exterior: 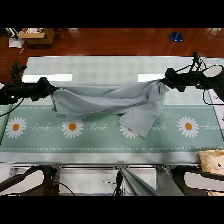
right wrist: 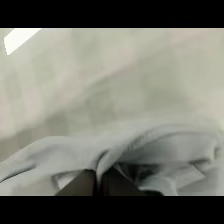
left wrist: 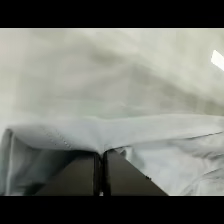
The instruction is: Fold the shirts.
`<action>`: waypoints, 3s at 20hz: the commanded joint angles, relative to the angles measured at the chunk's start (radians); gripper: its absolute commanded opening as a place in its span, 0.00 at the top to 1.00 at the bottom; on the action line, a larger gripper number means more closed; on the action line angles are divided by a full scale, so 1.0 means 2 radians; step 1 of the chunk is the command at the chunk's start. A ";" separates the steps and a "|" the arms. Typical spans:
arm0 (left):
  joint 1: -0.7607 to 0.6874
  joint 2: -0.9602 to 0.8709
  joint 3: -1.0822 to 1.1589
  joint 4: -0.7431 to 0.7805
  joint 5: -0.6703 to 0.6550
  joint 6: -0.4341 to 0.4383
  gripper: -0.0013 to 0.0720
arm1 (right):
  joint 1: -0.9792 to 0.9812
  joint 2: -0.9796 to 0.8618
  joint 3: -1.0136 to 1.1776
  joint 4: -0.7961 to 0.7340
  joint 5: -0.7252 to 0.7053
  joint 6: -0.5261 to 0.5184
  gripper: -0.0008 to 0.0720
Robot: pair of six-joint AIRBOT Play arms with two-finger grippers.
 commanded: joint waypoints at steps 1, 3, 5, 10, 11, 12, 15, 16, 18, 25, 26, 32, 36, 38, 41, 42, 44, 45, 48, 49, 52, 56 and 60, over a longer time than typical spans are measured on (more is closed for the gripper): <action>0.000 -0.052 0.001 -0.006 0.018 0.013 0.95 | 0.001 -0.022 0.000 0.006 -0.039 0.007 0.95; 0.000 -0.071 0.001 -0.007 0.018 0.013 0.95 | 0.001 -0.030 0.000 0.005 -0.030 0.006 0.95; 0.001 -0.075 0.001 -0.007 0.018 0.014 0.88 | 0.001 -0.031 0.000 0.005 -0.025 0.004 0.95; 0.066 -0.072 0.080 0.005 -0.150 0.040 0.34 | 0.001 -0.031 0.000 0.004 0.010 -0.019 0.95; 0.083 -0.070 0.089 0.018 -0.195 0.030 0.34 | 0.001 -0.031 0.000 0.003 0.018 -0.026 0.95; 0.097 -0.067 0.087 0.031 -0.235 0.018 0.34 | 0.001 -0.031 0.000 0.000 0.025 -0.029 0.95; 0.097 -0.056 0.032 0.065 -0.295 0.007 0.34 | 0.001 -0.031 0.000 -0.005 0.032 -0.035 0.95; 0.087 -0.055 0.002 0.061 -0.287 0.007 0.34 | 0.001 -0.031 0.000 -0.005 0.032 -0.035 0.95; 0.058 -0.058 -0.048 0.061 -0.250 0.007 0.34 | 0.001 -0.031 0.000 -0.005 0.034 -0.036 0.95; -0.042 -0.061 -0.091 0.050 -0.114 -0.001 0.34 | 0.001 -0.031 0.000 -0.005 0.046 -0.043 0.95; -0.049 -0.061 -0.091 0.050 -0.100 -0.006 0.34 | 0.001 -0.031 0.000 -0.005 0.047 -0.043 0.95; -0.074 -0.062 -0.091 0.050 0.009 -0.066 0.77 | 0.001 -0.031 0.000 -0.005 0.055 -0.043 0.95; -0.081 -0.079 -0.091 0.051 -0.008 -0.048 0.95 | 0.001 -0.031 0.000 -0.005 0.056 -0.043 0.95; -0.077 -0.076 -0.089 0.050 -0.030 -0.037 0.95 | 0.001 -0.030 0.000 -0.005 0.058 -0.043 0.95; -0.069 -0.045 -0.061 0.046 -0.077 -0.003 0.95 | 0.000 -0.026 0.000 -0.005 0.059 -0.043 0.95; -0.065 -0.025 -0.043 0.046 -0.090 0.000 0.96 | 0.000 -0.020 0.000 -0.002 0.060 -0.046 0.95; -0.054 0.026 0.001 0.046 -0.101 0.000 0.95 | 0.000 0.004 0.000 0.002 0.060 -0.057 0.95; -0.044 0.054 0.029 0.045 -0.105 0.000 0.96 | 0.000 0.024 0.001 0.002 0.060 -0.064 0.95; -0.011 0.122 0.121 0.044 -0.113 0.000 0.95 | 0.000 0.097 0.023 0.002 0.061 -0.079 0.95; -0.001 0.141 0.153 0.044 -0.113 -0.001 0.95 | 0.000 0.124 0.035 0.002 0.061 -0.081 0.95; 0.017 0.179 0.242 0.044 -0.112 0.000 0.95 | 0.000 0.208 0.096 0.001 0.059 -0.081 0.95; 0.023 0.212 0.352 0.044 -0.112 -0.008 0.95 | 0.000 0.286 0.199 -0.027 0.060 -0.056 0.95; 0.023 0.261 0.427 0.048 -0.116 -0.014 0.95 | 0.000 0.341 0.279 -0.073 0.115 0.000 0.95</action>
